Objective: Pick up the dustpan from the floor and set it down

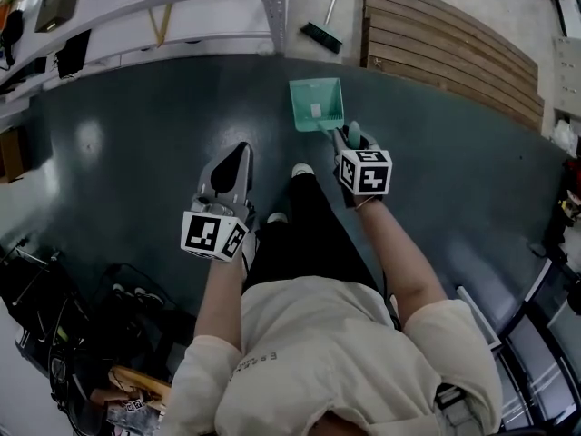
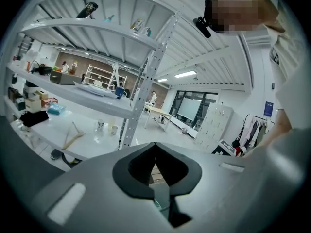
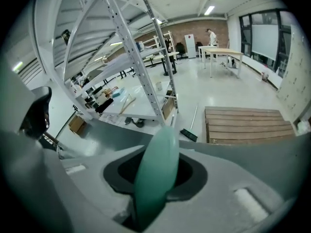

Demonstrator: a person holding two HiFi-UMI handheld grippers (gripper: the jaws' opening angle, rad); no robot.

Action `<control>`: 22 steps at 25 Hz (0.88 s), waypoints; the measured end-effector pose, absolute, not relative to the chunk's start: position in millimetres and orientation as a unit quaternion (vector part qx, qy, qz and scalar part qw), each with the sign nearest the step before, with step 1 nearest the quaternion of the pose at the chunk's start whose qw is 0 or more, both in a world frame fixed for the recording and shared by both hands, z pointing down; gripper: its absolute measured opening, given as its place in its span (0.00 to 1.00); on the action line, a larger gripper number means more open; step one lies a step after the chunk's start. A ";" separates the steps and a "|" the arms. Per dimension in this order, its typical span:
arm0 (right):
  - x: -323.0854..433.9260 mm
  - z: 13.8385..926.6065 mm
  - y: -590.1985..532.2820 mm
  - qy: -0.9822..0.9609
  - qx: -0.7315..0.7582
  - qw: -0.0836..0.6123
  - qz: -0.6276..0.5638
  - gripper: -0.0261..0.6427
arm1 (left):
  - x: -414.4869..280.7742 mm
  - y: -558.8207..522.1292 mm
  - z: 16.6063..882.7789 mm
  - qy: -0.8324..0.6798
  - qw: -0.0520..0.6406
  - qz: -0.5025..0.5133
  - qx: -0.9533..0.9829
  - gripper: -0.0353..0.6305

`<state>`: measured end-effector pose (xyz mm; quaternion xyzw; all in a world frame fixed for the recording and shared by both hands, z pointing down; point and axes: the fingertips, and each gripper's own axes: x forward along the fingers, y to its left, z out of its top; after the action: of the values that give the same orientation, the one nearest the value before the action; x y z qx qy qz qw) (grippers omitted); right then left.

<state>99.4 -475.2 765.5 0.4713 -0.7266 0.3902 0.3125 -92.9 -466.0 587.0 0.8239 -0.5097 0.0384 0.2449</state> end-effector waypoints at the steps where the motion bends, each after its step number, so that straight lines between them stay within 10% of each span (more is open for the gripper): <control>1: 99.1 764.6 -474.0 -0.727 0.472 0.320 0.382 0.20 | -93.6 -464.7 590.2 -0.511 0.244 0.041 0.824 0.08; 13: 130.0 602.1 -472.9 -0.767 0.536 0.222 0.274 0.34 | -78.1 -447.0 502.6 -0.490 0.205 0.017 0.847 0.08; 19: 126.4 473.1 -410.4 -0.793 0.571 0.138 0.161 0.03 | -76.7 -394.6 434.5 -0.467 0.165 0.009 0.869 0.08; 22: 115.2 432.2 -360.7 -0.803 0.573 0.121 0.116 0.03 | -74.5 -357.3 400.4 -0.447 0.138 0.000 0.884 0.08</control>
<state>115.2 -360.7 432.2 0.5727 -0.8025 0.1158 0.1208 -74.5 -357.3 400.4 0.8838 -0.4471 -0.0002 0.1381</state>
